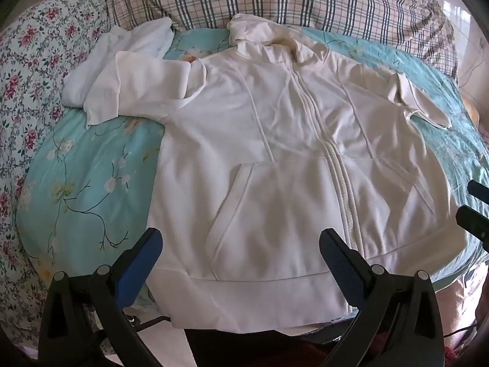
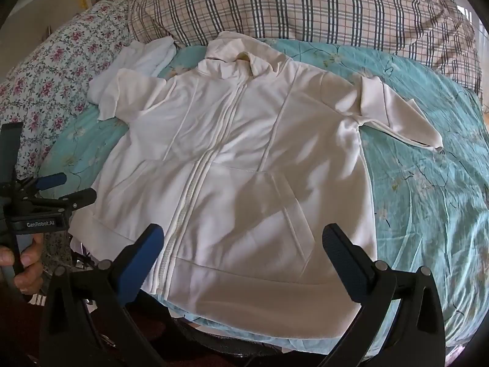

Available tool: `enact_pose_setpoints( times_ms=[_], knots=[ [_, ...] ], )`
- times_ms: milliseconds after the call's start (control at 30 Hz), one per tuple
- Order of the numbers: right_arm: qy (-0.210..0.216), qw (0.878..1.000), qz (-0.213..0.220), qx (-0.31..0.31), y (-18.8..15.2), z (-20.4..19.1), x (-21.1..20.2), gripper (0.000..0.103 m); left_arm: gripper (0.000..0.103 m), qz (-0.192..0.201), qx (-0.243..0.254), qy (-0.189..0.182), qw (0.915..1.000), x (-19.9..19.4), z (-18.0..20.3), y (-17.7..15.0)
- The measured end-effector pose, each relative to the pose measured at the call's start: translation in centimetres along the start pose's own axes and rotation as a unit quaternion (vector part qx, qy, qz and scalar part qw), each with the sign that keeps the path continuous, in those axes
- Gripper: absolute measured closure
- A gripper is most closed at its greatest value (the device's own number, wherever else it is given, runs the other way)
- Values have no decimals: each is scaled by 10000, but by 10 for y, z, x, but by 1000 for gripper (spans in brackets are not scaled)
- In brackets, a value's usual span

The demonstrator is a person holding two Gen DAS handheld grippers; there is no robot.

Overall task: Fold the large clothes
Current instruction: 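Position both grippers over the hoodie hem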

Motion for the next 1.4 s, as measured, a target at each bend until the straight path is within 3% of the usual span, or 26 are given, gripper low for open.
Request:
enact_pose_setpoints(
  times_ms=[567, 1000, 1067, 1100, 1167, 1300, 1400],
  knots=[
    [11, 10000, -5, -7, 0, -1, 0, 0, 0, -35, 32, -56, 10000, 1, 6, 2],
    [87, 9999, 62, 52, 1, -2, 0, 0, 0, 157, -193, -429, 9988, -1, 9, 5],
    [96, 9999, 69, 65, 3, -2, -1, 0, 0, 150, -80, -308, 9994, 0, 7, 5],
    [108, 9999, 76, 76, 2, -1, -2, 0, 0, 83, 109, -59, 9999, 2, 4, 5],
    [80, 9999, 75, 70, 4, 0, -2, 0, 0, 103, 150, -45, 9998, 5, 3, 8],
    [-75, 10000, 5, 56, 8, 14, 9, 0, 0, 592, 211, 77, 9980, 9, 5, 26],
    [-134, 9998, 108, 120, 20, 29, 13, 0, 0, 481, 60, -33, 9988, 18, 3, 34]
  ],
)
Point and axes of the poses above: each gripper's, at about its wrist camera, not at the fingertips, and x roughly the way its jaws point, z to its right, y to its top, the point moved 10 cm from there along x, roughly the way its jaws point, and after that the axes turned 2 degrees about -x, right-handed, at the moved point
